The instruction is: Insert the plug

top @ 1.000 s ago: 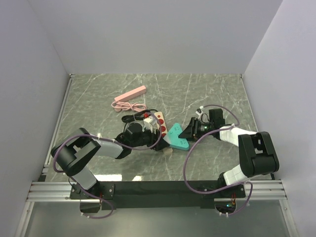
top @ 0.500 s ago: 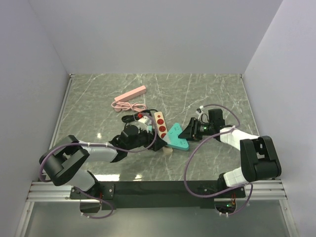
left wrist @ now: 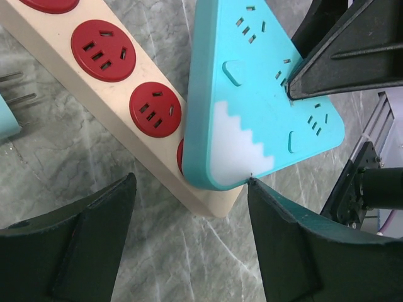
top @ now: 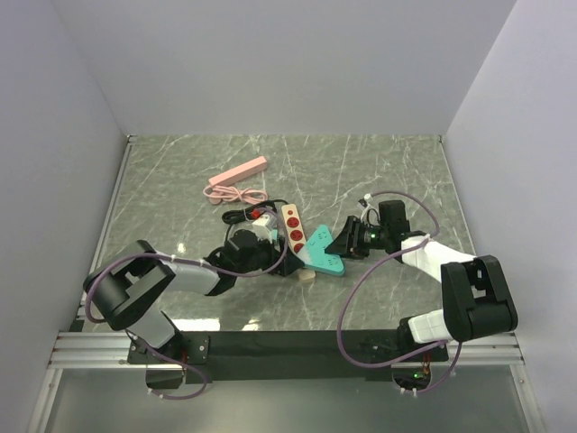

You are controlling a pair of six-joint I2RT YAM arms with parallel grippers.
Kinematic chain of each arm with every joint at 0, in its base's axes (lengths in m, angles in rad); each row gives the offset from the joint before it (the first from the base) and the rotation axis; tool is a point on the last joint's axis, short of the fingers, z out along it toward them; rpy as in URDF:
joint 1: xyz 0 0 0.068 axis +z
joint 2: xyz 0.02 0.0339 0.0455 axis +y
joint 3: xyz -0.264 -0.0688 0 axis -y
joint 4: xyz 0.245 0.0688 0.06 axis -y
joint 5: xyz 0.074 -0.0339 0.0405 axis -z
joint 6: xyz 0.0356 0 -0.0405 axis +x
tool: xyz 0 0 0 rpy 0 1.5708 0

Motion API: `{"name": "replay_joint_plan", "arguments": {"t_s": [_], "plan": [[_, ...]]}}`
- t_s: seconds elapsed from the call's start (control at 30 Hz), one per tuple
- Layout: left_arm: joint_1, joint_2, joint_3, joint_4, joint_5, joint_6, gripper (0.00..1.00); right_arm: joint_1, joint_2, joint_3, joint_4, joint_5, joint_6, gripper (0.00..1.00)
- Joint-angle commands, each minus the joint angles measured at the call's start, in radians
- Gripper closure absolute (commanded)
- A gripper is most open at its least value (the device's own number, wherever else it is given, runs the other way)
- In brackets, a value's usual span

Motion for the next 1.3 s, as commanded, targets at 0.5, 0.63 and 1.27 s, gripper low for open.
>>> {"name": "replay_joint_plan", "arguments": {"t_s": [0.5, 0.63, 1.27], "plan": [[-0.004, 0.142, 0.095, -0.053, -0.019, -0.009, 0.28, 0.086, 0.002, 0.02, -0.208, 0.506, -0.076, 0.47], [-0.004, 0.151, 0.084, -0.048, -0.01, -0.019, 0.28, 0.102, -0.016, 0.01, -0.202, 0.506, -0.07, 0.41], [-0.003, 0.161, 0.044, -0.045, -0.033, -0.059, 0.34, 0.302, -0.268, 0.017, -0.208, 0.628, -0.015, 0.31]]}}
